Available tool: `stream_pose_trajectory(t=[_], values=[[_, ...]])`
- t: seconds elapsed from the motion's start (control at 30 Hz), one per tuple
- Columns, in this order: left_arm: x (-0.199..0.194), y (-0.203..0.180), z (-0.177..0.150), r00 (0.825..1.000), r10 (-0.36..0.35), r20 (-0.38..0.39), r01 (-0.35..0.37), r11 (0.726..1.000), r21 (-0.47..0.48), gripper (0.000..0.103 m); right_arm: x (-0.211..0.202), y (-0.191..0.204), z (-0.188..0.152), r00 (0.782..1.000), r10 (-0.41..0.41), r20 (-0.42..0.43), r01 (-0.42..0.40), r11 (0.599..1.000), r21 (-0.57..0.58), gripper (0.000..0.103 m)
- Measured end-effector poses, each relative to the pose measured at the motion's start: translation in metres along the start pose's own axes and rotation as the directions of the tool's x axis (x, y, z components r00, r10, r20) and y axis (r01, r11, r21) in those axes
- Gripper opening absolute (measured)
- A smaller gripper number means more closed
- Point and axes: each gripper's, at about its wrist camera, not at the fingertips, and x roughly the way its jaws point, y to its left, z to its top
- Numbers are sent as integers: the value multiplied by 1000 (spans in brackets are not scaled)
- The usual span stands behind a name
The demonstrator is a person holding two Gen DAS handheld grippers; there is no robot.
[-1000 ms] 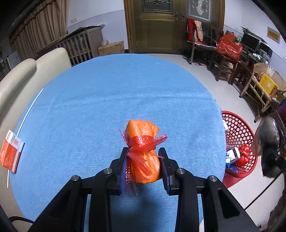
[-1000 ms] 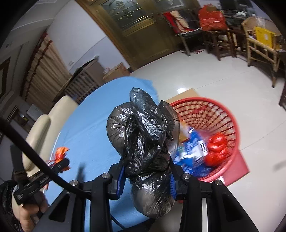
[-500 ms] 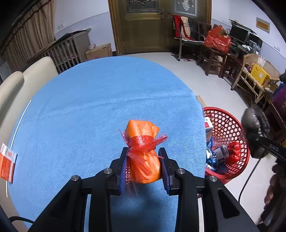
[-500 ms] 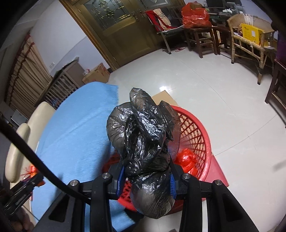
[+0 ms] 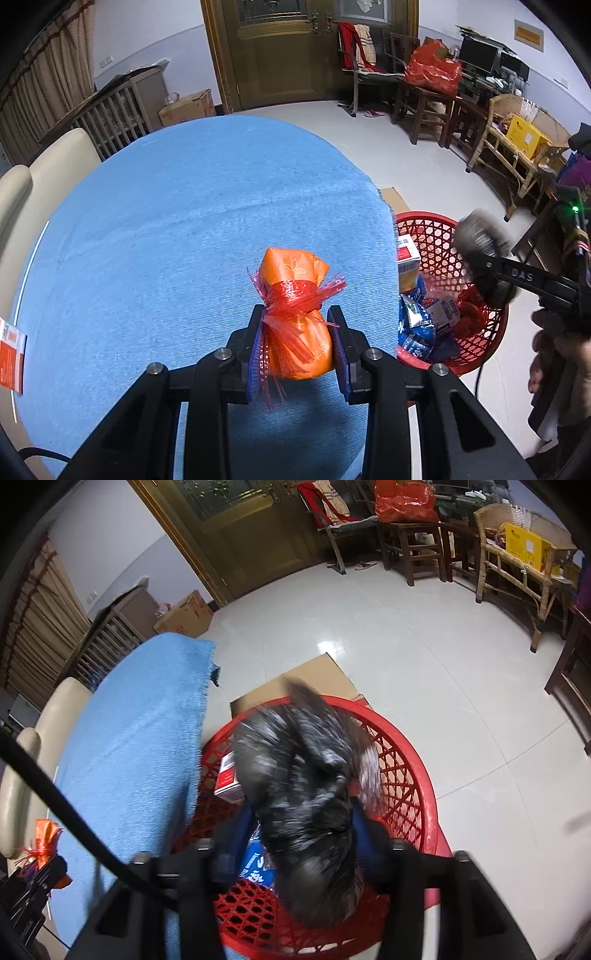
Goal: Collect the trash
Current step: 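Drop the black bag in the basket with the right tool while the left carries orange bag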
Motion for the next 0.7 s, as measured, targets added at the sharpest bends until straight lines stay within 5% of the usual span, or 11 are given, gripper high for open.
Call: stream_pose_trajectory(t=[0.37, 0.7], values=[[9, -22, 11, 1000, -28, -11, 29, 999, 37, 34, -38, -18, -8, 996, 41, 81, -46, 997, 66, 72], [18, -83, 21, 991, -130, -37, 134, 984, 121, 34, -101, -53, -31, 981, 61, 184, -91, 983, 162, 72]])
